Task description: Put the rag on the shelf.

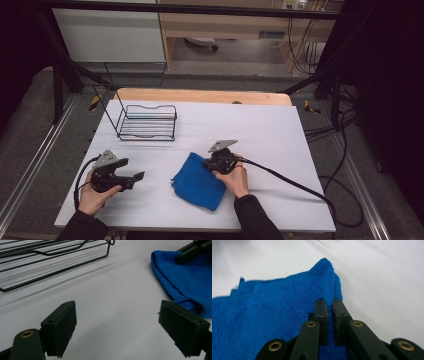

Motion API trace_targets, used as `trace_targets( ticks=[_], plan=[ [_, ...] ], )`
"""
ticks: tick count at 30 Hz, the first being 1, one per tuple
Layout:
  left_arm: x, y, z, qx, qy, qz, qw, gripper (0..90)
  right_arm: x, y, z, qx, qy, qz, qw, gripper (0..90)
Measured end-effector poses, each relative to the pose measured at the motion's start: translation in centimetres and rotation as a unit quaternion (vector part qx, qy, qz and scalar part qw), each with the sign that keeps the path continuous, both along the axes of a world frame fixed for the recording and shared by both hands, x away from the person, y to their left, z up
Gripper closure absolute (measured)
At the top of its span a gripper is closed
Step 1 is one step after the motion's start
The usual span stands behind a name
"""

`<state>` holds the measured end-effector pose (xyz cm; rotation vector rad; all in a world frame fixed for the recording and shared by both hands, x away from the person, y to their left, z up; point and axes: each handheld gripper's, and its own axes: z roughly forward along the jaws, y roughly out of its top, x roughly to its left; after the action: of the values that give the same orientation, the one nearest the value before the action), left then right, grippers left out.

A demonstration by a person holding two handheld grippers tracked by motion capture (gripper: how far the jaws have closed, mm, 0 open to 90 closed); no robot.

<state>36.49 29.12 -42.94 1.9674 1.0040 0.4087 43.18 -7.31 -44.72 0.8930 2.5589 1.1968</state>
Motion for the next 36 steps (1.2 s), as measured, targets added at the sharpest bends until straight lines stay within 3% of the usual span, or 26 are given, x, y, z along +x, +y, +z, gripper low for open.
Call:
trace_targets(
  ticks=[3,9,15,18,21,24,29,31,34,35,36],
  plan=[
    [0.0,0.0,0.0,0.002,0.0,-0.003,1.0,15.0,0.7,1.4,0.2,0.012,-0.012,0.019,0.9997,84.4],
    [-0.1,-0.1,0.0,-0.002,0.0,-0.003,1.0,15.0,2.1,4.1,0.1,0.002,-0.025,0.047,0.9986,83.7],
    [-0.1,-0.3,0.0,-0.001,0.002,-0.005,1.0,15.0,2.5,3.9,0.4,-0.028,-0.035,0.055,0.9975,82.9],
    [-0.1,-0.3,0.0,-0.001,0.002,-0.006,1.0,15.0,2.4,3.8,0.8,-0.02,-0.035,0.054,0.9977,77.9],
    [-0.1,-0.3,0.0,-0.001,0.002,-0.006,1.0,15.0,1.9,3.1,1.5,-0.004,-0.055,0.024,0.9982,54.8],
    [-0.1,-0.3,0.0,-0.001,0.002,-0.006,1.0,15.0,1.5,1.0,2.4,0.01,-0.052,-0.024,0.9983,49.6],
    [0.0,-0.5,-0.1,0.002,0.005,-0.006,1.0,15.0,1.4,-3.2,1.8,0.017,-0.012,-0.098,0.9949,49.7],
    [0.0,-0.6,-0.1,0.003,0.005,-0.007,1.0,15.0,1.5,-3.9,0.9,0.013,0.012,-0.108,0.994,50.7],
    [0.0,-0.6,-0.1,0.003,0.005,-0.006,1.0,15.0,1.5,-3.7,-0.5,0.001,0.03,-0.1,0.9945,54.0],
    [0.0,-0.6,-0.1,0.003,0.005,-0.006,1.0,15.0,1.3,-3.6,-0.7,0.006,0.022,-0.104,0.9943,57.6],
    [0.0,-0.5,-0.1,0.002,0.005,-0.006,1.0,15.0,1.2,-3.6,-0.7,0.012,0.03,-0.104,0.994,63.9]
  ],
)
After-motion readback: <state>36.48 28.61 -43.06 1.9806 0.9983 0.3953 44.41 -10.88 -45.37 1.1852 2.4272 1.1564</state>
